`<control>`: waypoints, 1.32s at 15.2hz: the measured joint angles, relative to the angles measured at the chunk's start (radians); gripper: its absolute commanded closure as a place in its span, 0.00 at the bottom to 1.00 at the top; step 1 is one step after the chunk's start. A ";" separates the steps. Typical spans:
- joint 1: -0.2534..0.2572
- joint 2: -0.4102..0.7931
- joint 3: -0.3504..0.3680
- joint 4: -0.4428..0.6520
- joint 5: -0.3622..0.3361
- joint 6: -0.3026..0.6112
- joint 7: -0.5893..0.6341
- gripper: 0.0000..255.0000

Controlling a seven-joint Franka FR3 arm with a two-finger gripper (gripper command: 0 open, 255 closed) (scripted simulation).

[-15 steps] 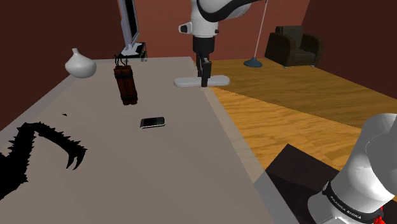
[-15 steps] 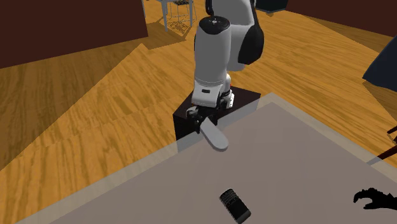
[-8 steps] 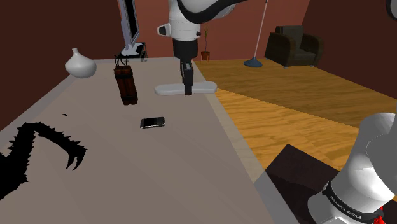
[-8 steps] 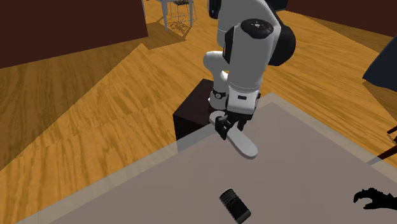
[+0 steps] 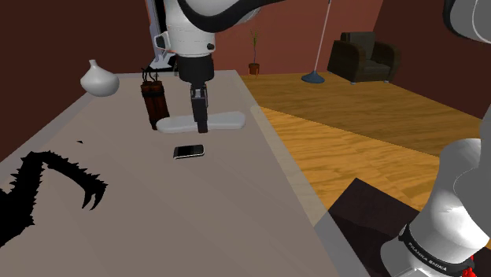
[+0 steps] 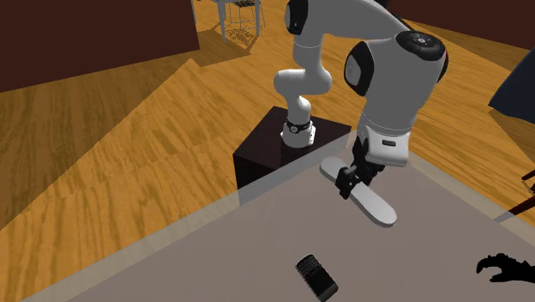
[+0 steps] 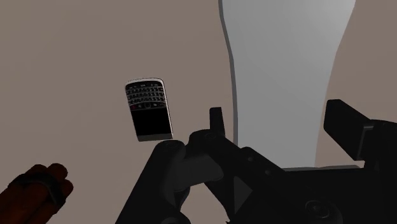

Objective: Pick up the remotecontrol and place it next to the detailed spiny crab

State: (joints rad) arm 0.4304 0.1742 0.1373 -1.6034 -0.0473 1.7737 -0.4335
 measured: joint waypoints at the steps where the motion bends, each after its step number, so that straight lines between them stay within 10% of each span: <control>1: 0.015 0.011 0.009 0.010 -0.003 0.001 0.024 1.00; 8: 0.112 0.164 0.055 0.228 -0.039 -0.072 0.160 1.00; 20: 0.115 0.188 0.054 0.097 -0.046 0.082 0.178 1.00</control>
State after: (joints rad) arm 0.5450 0.3622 0.1918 -1.5065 -0.0931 1.8556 -0.2558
